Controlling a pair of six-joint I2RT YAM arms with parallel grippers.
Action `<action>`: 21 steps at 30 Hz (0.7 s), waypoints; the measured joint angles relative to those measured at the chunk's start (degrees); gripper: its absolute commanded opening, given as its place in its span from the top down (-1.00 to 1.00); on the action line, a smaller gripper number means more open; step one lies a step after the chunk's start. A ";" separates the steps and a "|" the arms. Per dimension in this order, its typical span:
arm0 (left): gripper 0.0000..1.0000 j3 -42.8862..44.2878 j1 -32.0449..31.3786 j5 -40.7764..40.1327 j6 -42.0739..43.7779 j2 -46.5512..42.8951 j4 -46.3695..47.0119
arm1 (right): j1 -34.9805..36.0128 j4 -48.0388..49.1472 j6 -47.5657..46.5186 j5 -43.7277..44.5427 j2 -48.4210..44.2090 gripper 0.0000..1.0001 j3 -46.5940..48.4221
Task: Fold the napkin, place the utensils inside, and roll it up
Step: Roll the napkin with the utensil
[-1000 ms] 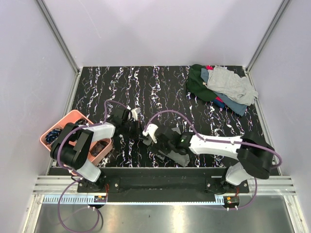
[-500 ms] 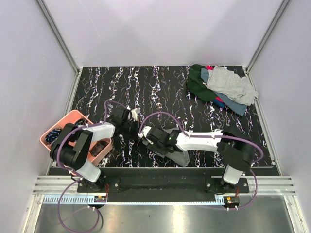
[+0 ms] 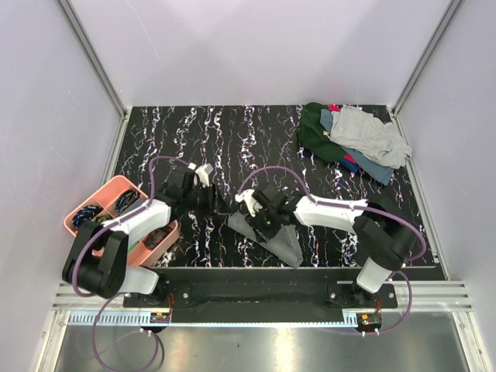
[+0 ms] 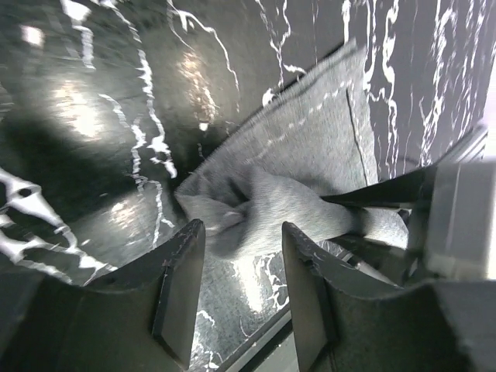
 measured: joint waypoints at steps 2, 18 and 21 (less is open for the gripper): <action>0.07 -0.96 0.70 -0.79 0.04 -2.01 0.04 | -2.43 0.81 0.09 -5.60 -0.94 0.34 -1.18; 0.05 -7.21 0.83 -0.79 0.02 -9.27 4.55 | -13.94 10.43 4.61 -36.52 6.01 0.42 -3.45; -0.01 -8.87 0.81 -0.70 -0.26 -10.12 5.75 | -14.23 10.78 4.87 -38.84 7.80 0.42 -3.37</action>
